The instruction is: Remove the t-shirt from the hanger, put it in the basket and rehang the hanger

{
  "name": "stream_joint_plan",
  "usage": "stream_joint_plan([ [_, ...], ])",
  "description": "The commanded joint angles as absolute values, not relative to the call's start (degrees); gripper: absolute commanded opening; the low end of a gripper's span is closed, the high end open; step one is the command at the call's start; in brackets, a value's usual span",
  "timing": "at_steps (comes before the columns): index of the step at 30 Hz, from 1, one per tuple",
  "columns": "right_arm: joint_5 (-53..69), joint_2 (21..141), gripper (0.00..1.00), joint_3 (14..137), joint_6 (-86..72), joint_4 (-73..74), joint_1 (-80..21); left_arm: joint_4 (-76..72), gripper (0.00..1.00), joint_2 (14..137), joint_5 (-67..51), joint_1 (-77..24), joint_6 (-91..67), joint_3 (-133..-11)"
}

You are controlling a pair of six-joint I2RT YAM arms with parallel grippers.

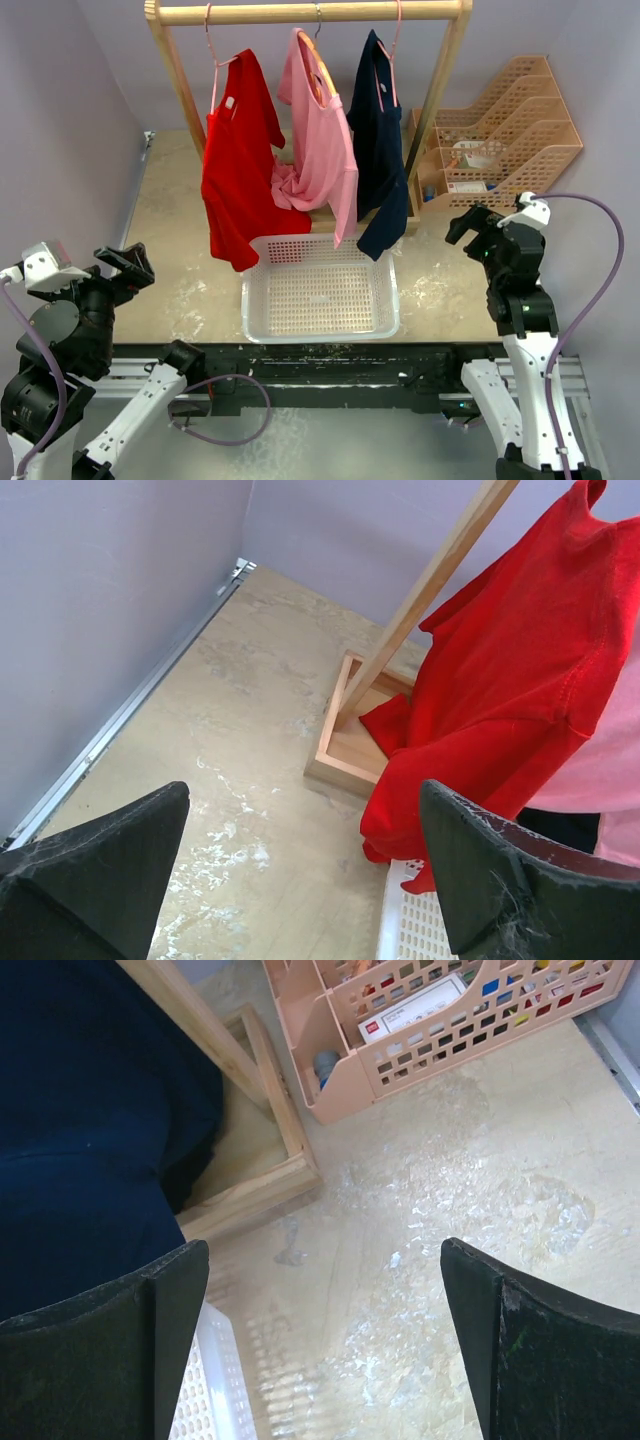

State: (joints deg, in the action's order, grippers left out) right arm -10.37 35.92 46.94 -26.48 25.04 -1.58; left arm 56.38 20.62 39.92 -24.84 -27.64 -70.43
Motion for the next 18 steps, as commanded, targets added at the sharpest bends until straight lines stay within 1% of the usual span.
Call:
stream_joint_plan([
  [1,-14.15,36.53,1.0,49.62,-27.07,24.35,-1.67,55.72,0.99,22.14,41.75,-24.9,-26.31,-71.15],
  [14,-15.41,37.29,1.0,49.75,-27.49,24.43,-1.67,53.81,0.99,22.44,42.42,-24.96,-26.75,-69.84],
  [18,-15.86,37.14,1.0,50.37,-28.47,24.7,-1.67,50.47,0.99,24.25,39.38,-24.94,-23.64,-69.51],
])
